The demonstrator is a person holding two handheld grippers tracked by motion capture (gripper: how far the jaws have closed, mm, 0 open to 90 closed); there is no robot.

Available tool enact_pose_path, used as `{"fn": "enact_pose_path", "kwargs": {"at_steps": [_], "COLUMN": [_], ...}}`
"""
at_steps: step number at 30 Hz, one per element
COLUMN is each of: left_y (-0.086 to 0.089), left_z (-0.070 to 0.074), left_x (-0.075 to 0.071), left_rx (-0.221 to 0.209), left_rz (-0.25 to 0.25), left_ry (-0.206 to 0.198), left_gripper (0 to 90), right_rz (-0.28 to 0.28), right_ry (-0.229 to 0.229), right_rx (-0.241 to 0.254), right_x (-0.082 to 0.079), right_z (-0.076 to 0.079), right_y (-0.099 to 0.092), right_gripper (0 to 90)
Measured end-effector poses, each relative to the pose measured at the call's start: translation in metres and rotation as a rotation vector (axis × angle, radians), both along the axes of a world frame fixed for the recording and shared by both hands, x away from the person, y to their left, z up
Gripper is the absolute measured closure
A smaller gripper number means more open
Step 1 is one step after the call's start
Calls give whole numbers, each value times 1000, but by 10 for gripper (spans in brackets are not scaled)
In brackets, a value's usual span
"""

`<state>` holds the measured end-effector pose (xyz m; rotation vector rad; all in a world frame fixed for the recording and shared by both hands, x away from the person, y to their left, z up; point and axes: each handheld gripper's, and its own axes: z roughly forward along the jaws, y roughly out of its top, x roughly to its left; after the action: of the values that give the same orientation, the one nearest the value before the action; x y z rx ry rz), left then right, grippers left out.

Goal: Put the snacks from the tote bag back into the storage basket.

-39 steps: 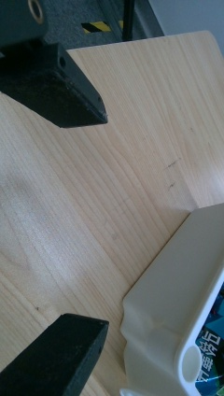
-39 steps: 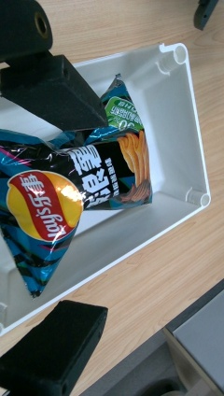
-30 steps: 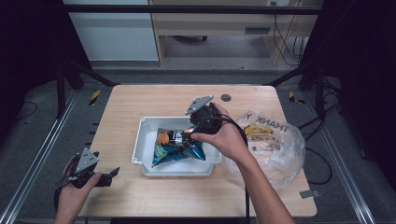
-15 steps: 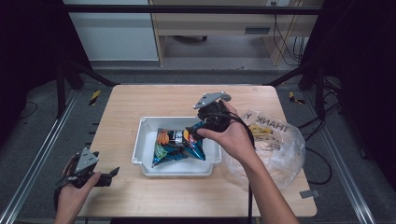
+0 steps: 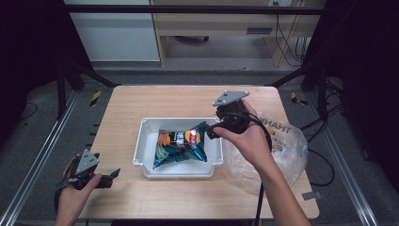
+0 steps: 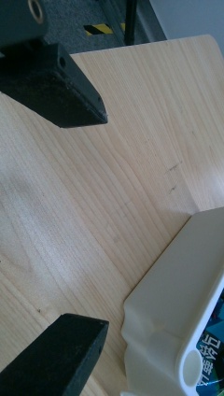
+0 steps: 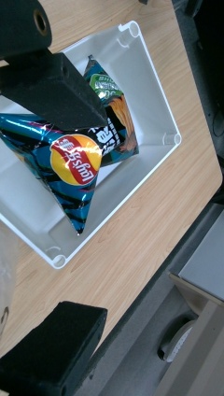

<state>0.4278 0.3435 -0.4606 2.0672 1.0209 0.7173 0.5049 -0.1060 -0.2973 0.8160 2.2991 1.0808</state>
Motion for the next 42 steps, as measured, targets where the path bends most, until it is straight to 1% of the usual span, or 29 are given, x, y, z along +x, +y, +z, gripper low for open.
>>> {"fn": "enact_pose_path", "kwargs": {"at_steps": [4,8,10,11,12,16,22,29,34,36,42], "left_y": [0,-1,-1,-1,-1,-1,0,0,0,0,0], "left_z": [0,0,0,0,0,0,0,0,0,0,0], "left_x": [0,0,0,0,0,0,0,0,0,0,1], "left_rx": [3,3,4,5,6,5,3,3,2,3,5], "left_rz": [-2,-1,-1,-2,-2,-2,-1,1,1,1,1], "left_ry": [1,1,1,3,2,3,4,3,2,3,3], "left_gripper": [26,26,26,26,26,26,26,26,26,26,26], "right_rz": [-24,-64,-73,-92,-100,-132,-178,-224,-250,-264,-283], "right_ry": [-15,-23,-24,-29,-31,-39,-39,-52,-48,-46,-48], "right_rx": [1,6,9,16,16,24,32,49,48,56,59], "right_x": [-6,-12,-13,-16,-18,-24,-31,-37,-41,-43,-50], "right_z": [3,7,7,9,10,10,8,6,3,2,-2], "right_y": [-11,-24,-27,-34,-38,-51,-67,-81,-90,-93,-101], "right_gripper": [82,85,85,86,86,87,91,99,99,99,105]}}
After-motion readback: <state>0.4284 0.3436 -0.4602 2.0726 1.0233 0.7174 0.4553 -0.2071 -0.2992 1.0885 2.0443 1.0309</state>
